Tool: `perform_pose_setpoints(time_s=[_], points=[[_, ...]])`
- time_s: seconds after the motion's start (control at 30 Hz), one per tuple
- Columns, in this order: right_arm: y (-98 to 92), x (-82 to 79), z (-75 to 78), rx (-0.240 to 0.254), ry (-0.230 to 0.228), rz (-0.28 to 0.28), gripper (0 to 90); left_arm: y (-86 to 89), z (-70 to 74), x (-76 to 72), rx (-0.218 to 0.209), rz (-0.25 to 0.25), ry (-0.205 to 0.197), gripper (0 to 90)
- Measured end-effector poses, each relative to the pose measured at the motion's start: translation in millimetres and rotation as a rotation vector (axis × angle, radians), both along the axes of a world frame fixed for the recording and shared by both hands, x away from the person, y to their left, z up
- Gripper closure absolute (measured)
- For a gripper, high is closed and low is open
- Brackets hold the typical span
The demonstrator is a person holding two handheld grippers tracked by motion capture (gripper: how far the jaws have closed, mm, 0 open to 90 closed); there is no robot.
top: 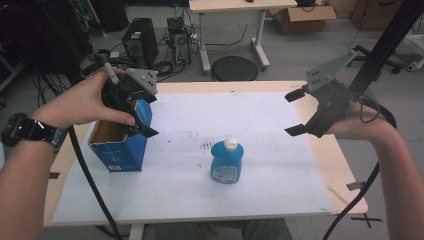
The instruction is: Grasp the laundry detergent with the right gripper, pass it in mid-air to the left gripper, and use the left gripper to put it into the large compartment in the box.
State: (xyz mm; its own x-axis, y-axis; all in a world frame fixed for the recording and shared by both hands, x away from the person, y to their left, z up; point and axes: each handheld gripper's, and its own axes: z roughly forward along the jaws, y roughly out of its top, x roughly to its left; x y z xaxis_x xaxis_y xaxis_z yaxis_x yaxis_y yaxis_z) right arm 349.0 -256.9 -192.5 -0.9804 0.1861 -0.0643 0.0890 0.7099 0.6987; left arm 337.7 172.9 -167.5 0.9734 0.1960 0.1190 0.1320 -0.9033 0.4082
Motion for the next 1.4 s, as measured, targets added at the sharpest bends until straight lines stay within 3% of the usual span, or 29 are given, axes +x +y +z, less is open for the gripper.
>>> perform_pose_setpoints(time_s=[0.23,0.47,0.83,1.13,1.3,1.4], points=[[-3.0,-7.7,-26.0,0.086,-0.011,0.006,1.0,0.5,0.6,-1.0,-0.006,0.001,-0.003,4.5],[0.6,-10.0,-48.9,0.111,0.0,0.005,1.0,0.6,-0.3,-1.8,-0.005,0.003,-0.003,4.5],[10.0,-17.8,-85.8,0.202,0.02,0.01,1.2,0.8,-2.5,-3.9,-0.005,0.005,0.001,4.5],[22.3,-18.7,-114.2,0.227,0.048,-0.002,1.3,-0.4,-4.7,-4.5,-0.002,-0.001,0.002,4.5],[30.9,-18.9,-132.6,0.289,0.074,-0.02,1.4,2.7,-3.7,-4.8,-0.01,0.006,0.0,4.5],[37.2,-18.7,-142.8,0.279,0.076,-0.023,1.5,4.7,-3.9,-6.0,-0.009,0.01,0.001,4.5]])
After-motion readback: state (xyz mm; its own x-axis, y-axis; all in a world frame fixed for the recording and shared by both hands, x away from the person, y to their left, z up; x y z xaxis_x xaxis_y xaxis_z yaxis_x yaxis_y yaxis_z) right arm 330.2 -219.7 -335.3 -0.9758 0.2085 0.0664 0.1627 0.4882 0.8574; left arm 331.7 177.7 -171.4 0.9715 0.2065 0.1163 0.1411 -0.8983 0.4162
